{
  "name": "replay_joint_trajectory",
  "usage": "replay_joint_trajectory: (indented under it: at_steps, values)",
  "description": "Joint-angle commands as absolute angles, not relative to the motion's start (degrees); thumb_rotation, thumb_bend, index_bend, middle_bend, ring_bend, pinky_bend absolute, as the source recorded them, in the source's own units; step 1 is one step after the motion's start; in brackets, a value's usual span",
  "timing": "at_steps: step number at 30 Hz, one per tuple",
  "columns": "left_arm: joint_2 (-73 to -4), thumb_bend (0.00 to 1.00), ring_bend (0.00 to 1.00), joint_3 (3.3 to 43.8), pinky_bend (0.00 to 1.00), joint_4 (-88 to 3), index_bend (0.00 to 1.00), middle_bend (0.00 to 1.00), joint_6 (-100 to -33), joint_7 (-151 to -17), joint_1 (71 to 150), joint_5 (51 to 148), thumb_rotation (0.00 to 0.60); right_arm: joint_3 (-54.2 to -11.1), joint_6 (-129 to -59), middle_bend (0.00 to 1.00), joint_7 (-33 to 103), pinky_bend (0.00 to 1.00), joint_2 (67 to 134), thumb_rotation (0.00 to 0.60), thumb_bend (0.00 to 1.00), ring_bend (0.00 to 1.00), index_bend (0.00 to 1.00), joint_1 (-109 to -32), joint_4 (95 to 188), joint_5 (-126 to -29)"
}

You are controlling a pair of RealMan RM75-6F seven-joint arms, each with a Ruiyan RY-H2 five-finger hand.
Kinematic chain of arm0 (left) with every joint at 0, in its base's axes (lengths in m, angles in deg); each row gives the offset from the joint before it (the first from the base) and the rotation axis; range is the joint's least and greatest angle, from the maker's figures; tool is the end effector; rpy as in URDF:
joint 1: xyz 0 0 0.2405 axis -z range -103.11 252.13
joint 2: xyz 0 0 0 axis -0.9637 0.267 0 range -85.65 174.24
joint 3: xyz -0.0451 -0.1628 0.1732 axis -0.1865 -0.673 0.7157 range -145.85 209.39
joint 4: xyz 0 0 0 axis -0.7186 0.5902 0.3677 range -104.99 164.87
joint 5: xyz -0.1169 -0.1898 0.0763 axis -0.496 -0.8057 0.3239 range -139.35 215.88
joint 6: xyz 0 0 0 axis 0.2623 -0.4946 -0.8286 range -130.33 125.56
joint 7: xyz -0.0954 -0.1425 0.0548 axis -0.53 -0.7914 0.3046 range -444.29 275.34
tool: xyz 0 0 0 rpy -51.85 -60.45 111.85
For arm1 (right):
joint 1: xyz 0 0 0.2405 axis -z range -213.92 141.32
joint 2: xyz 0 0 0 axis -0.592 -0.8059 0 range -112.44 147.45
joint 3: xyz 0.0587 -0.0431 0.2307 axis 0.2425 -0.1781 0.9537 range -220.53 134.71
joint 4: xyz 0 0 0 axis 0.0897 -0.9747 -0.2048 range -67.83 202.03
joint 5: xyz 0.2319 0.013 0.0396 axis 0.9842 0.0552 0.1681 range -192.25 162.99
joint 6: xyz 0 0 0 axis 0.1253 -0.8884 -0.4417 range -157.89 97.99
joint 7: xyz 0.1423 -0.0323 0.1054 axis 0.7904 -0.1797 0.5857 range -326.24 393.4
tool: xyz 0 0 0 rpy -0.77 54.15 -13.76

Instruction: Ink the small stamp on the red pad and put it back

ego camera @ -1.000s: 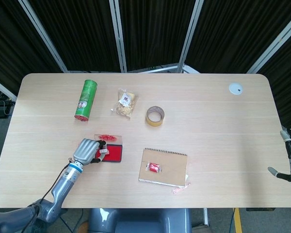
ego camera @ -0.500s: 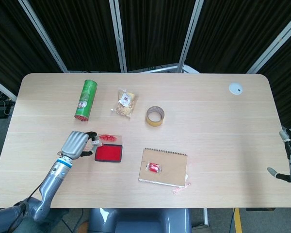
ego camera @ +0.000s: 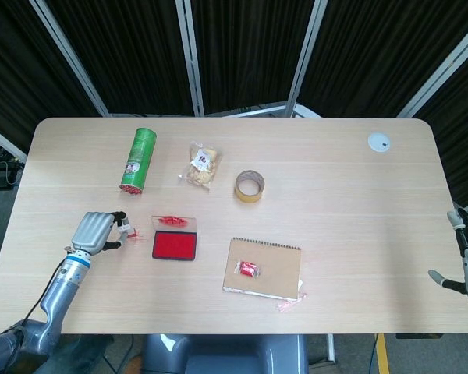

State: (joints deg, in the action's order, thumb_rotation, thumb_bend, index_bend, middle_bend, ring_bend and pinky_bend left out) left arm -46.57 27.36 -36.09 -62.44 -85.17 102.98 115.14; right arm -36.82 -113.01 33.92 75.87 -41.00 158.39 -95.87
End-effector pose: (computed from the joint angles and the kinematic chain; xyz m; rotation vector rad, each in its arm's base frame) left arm -0.2712 0.3441 -0.0360 -1.6934 -1.0412 -0.8542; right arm -0.3311 -0.2309 0.1764 1.3239 -0.8335 0.8073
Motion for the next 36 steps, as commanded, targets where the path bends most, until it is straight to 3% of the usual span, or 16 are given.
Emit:
replay_joint_trajectory:
  at_steps: [1, 12, 18, 29, 36]
  values:
    - [-48.11, 0.38, 0.83, 27.86, 0.90, -33.72, 0.58, 0.52, -62.06, -85.51, 102.87, 115.31, 0.600, -36.80, -112.89, 0.00, 33.88, 0.00, 75.92, 0.600, 0.00, 0.00, 0.00, -41.06, 158.31, -95.78]
    - [-52.03, 0.38, 0.83, 27.97, 0.90, -28.75, 0.57, 0.50, -62.39, -86.09, 102.55, 115.48, 0.600, -36.76, -112.47, 0.00, 33.65, 0.00, 76.07, 0.600, 0.00, 0.00, 0.00, -41.21, 158.07, -95.41]
    - [-52.61, 0.36, 0.82, 27.87, 0.90, -27.96, 0.49, 0.42, -62.08, -85.60, 102.46, 115.19, 0.600, -36.75, -112.36, 0.00, 33.50, 0.00, 76.02, 0.600, 0.00, 0.00, 0.00, -41.22, 158.06, -95.25]
    - [-52.39, 0.16, 0.81, 27.88, 0.89, -29.00, 0.36, 0.30, -62.20, -83.83, 102.26, 115.19, 0.600, -36.77, -112.36, 0.00, 33.47, 0.00, 75.86, 0.600, 0.00, 0.00, 0.00, -41.20, 158.31, -95.23]
    - [-50.40, 0.15, 0.81, 27.35, 0.88, -32.11, 0.36, 0.29, -64.33, -83.09, 101.96, 115.96, 0.600, -36.74, -112.59, 0.00, 33.56, 0.00, 75.79, 0.600, 0.00, 0.00, 0.00, -41.13, 158.51, -95.32]
